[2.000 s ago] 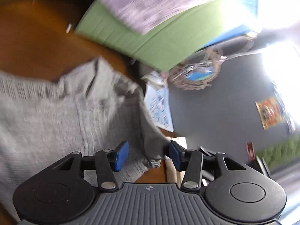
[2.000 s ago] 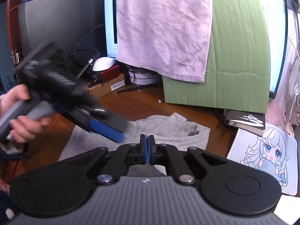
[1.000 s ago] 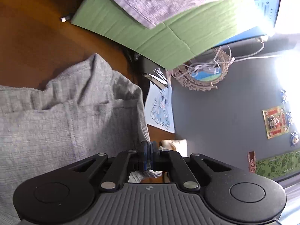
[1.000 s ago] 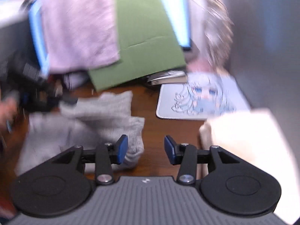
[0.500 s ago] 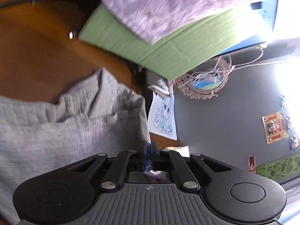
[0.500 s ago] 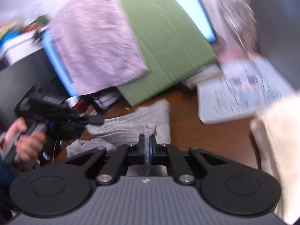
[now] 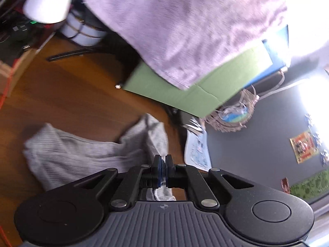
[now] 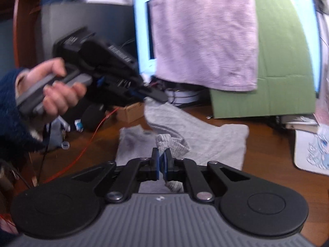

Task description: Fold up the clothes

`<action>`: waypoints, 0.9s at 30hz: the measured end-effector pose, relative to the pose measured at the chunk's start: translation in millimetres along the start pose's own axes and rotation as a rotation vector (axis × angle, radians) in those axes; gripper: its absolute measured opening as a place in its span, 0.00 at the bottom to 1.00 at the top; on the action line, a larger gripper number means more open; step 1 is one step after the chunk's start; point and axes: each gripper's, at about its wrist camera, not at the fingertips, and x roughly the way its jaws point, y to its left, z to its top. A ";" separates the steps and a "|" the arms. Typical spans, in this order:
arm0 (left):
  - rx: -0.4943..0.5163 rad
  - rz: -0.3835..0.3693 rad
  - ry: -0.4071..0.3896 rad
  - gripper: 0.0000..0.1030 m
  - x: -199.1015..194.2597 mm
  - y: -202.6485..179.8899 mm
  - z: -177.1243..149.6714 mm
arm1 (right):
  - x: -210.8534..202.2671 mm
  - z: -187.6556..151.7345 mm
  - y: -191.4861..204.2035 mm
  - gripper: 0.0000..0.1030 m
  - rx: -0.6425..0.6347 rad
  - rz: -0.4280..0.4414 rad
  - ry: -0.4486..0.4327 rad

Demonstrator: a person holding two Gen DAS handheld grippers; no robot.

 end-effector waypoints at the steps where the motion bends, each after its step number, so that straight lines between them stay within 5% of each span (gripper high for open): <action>1: -0.016 0.008 -0.002 0.03 0.7 6.4 1.0 | 5.5 -2.3 5.4 0.06 -0.019 -0.004 0.006; 9: -0.088 0.090 0.015 0.04 10.5 43.4 0.9 | 19.0 -20.3 33.5 0.33 -0.134 0.074 0.055; 14: -0.033 0.117 -0.020 0.05 0.6 38.9 0.1 | 9.6 -20.3 40.9 0.36 -0.182 0.135 0.041; 16: 0.005 0.130 -0.017 0.13 -1.8 34.1 -2.5 | 11.9 -16.3 38.7 0.39 -0.171 0.088 0.033; 18: 0.039 0.142 -0.014 0.25 -3.4 30.9 -6.9 | 16.7 -11.9 31.4 0.51 -0.126 0.054 0.039; 22: 0.094 0.163 -0.002 0.27 1.1 26.9 -13.4 | 32.7 -11.7 28.1 0.49 -0.136 0.014 0.106; 24: 0.112 0.182 0.007 0.27 7.6 27.1 -14.3 | 36.6 -14.2 32.0 0.25 -0.175 0.011 0.125; 27: 0.146 0.201 0.021 0.27 17.0 27.2 -15.4 | 38.0 -15.3 31.8 0.08 -0.176 0.003 0.149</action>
